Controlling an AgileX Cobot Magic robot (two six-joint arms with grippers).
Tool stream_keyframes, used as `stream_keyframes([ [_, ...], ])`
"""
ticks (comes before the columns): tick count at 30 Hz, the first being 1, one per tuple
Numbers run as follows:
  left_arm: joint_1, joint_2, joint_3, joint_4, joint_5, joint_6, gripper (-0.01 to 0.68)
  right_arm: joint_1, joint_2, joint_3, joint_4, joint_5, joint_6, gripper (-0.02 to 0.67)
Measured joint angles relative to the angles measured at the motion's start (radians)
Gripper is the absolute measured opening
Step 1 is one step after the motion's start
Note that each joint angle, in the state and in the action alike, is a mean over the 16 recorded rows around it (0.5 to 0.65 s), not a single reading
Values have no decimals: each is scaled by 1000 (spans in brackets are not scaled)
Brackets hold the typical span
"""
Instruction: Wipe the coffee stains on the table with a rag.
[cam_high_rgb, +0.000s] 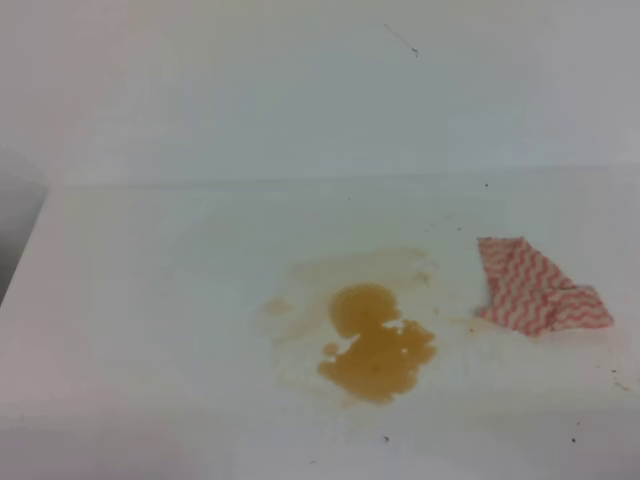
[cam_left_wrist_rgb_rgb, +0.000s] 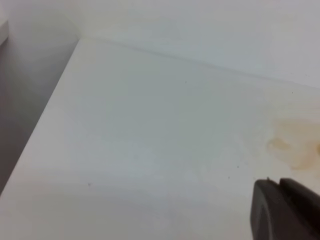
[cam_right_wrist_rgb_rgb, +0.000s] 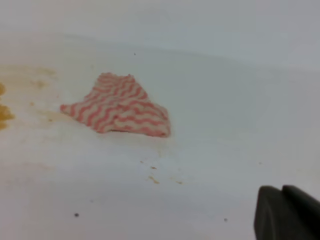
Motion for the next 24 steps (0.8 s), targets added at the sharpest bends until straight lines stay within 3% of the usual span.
stream_keyframes([
  [11,0,0,0,0,-4,0,0,0,0,0,-90,0,-23,-3],
  [24,0,0,0,0,-5,0,0,0,0,0,26,-1,21,-3],
])
